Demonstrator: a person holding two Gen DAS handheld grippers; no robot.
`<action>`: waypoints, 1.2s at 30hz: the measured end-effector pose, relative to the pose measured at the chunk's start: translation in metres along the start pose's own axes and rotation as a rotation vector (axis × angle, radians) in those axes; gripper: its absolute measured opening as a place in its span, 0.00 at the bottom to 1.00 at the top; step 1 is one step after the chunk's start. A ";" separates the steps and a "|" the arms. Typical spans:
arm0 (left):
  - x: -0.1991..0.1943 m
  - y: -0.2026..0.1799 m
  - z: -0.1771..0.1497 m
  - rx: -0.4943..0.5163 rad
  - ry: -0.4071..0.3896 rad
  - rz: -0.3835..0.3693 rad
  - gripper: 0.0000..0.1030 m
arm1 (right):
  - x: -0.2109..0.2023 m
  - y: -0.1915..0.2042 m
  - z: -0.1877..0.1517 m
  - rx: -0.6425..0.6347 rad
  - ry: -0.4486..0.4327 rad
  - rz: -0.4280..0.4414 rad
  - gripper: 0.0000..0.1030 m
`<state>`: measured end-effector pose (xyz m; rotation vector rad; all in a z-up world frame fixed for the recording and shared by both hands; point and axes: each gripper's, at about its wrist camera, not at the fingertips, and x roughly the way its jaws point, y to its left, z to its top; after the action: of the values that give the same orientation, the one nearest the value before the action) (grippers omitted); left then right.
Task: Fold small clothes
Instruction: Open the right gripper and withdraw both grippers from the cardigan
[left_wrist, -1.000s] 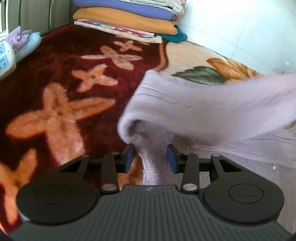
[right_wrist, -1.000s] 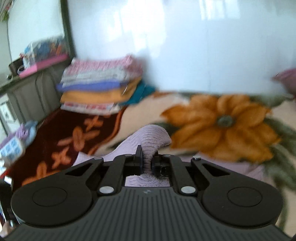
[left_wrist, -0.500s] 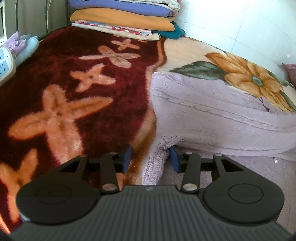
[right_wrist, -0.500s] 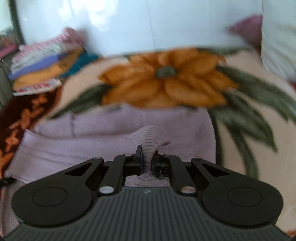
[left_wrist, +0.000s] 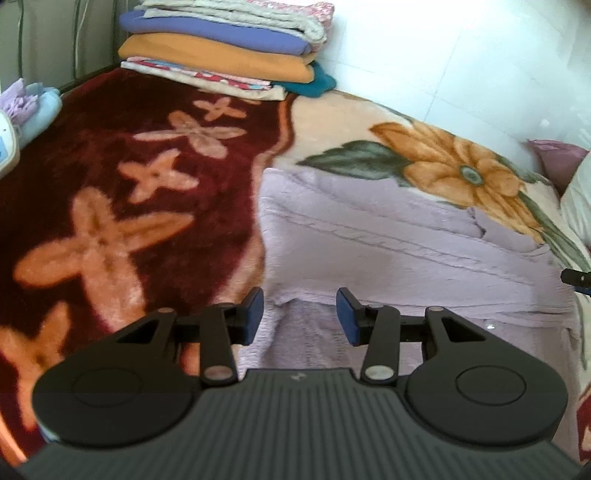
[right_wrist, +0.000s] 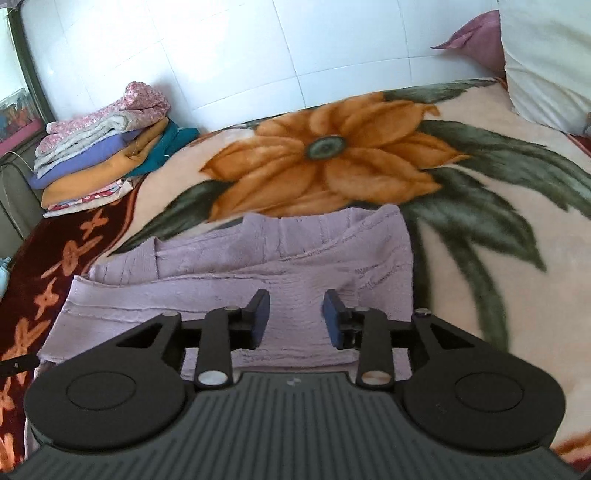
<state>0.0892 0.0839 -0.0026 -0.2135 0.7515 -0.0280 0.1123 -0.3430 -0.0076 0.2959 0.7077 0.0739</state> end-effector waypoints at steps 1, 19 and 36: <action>0.001 -0.003 0.000 0.004 0.000 -0.008 0.45 | 0.000 -0.001 -0.001 -0.009 0.008 -0.011 0.40; 0.004 -0.013 -0.013 0.083 0.062 0.001 0.45 | -0.027 -0.001 -0.033 -0.097 0.027 -0.018 0.48; -0.086 -0.034 -0.095 0.251 0.157 -0.100 0.55 | -0.141 0.055 -0.167 -0.416 0.168 0.177 0.62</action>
<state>-0.0359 0.0420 -0.0051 -0.0095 0.8850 -0.2349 -0.1015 -0.2734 -0.0237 -0.0487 0.8126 0.4125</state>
